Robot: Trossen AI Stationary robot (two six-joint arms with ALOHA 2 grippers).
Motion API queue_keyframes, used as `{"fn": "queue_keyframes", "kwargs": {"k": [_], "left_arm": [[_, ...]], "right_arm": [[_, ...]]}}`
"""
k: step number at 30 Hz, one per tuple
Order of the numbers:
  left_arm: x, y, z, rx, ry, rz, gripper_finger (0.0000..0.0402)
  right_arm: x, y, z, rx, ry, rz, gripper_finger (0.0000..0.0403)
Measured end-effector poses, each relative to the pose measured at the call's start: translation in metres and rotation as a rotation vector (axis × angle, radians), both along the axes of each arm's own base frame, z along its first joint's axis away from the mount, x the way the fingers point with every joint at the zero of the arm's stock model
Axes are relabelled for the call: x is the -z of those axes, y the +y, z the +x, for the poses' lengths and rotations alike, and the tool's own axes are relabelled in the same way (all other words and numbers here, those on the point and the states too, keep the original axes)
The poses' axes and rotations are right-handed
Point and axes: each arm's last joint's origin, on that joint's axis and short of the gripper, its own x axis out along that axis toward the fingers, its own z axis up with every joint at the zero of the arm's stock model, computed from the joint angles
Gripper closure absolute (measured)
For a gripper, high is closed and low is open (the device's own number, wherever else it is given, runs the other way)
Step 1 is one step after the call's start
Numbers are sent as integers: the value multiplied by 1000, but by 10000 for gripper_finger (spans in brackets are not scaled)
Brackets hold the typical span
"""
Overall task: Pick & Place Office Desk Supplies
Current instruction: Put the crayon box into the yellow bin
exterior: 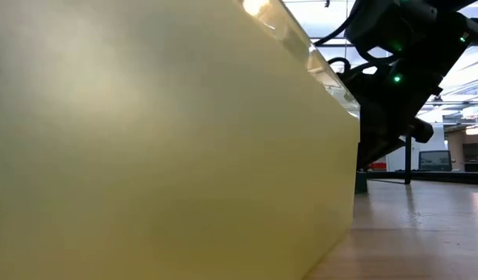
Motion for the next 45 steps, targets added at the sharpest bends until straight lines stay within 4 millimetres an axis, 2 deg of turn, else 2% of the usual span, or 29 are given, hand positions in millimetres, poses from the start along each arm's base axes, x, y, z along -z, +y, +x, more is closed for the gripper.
{"fn": "queue_keyframes", "kwargs": {"k": [5,15,35,45], "left_arm": [[4,-2,9,66,11,-4,34],[13,-1,2,53,148,-33,34],[12,2,2,-5,135,-8,34],[12,4,2,-26,133,-2,34]], "right_arm": [[0,0,0,-11,3,-4,351],[1,-1,0,-9,6,-4,351],[1,-1,0,-4,1,-1,351],[21,-3,7,40,18,-28,351]]}}
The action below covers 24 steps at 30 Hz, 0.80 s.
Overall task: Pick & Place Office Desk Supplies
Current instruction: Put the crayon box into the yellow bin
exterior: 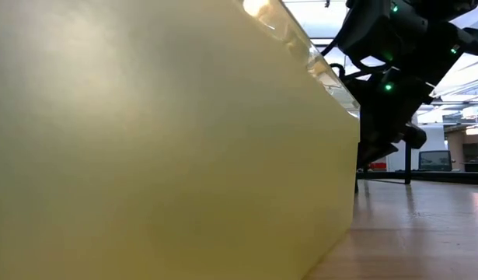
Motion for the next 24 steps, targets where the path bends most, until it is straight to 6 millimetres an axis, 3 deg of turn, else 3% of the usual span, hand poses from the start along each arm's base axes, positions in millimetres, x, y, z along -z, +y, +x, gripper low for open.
{"fn": "queue_keyframes", "kwargs": {"k": [24], "left_arm": [[0,-2,0,11,1,2,35]], "right_arm": [[-16,-3,-3,-114,45,-7,351]]}}
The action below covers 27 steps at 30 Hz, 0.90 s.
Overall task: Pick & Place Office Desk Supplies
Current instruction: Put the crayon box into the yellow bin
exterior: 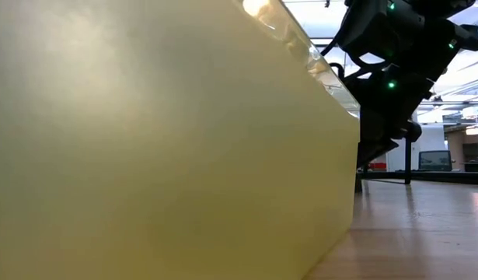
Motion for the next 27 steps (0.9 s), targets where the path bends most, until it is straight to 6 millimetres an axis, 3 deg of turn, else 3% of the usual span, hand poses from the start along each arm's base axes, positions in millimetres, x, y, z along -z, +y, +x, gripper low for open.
{"fn": "queue_keyframes", "kwargs": {"k": [9,27], "left_arm": [[0,0,0,1,-3,0,35],[0,-1,0,5,-1,-2,35]], "right_arm": [[-4,2,3,-117,53,4,351],[-2,-4,-8,3,116,52,351]]}}
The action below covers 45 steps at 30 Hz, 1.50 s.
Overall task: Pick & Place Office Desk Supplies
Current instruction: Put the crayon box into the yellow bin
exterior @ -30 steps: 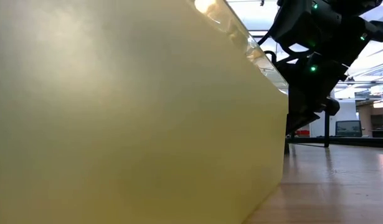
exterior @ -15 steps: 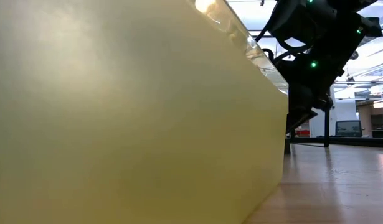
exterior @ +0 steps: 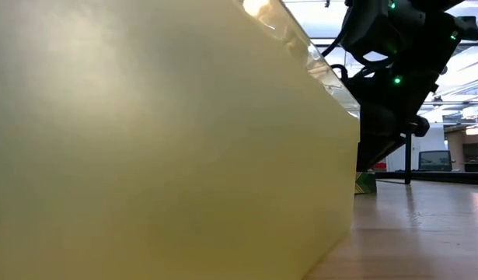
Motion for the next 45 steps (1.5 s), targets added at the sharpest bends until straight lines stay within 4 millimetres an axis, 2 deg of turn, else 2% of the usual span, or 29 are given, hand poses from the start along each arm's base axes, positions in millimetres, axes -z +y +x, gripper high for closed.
{"fn": "queue_keyframes", "kwargs": {"k": [21,31,35,45], "left_arm": [[0,0,0,-3,3,2,35],[-2,-1,2,24,-10,18,35],[-2,-1,1,25,-8,20,35],[-1,-1,1,22,-6,27,35]], "right_arm": [[-1,2,10,-77,-84,-51,351],[-23,4,-3,-80,-94,-12,351],[-21,8,-5,-109,-91,61,351],[-16,14,0,-137,-121,57,351]]}}
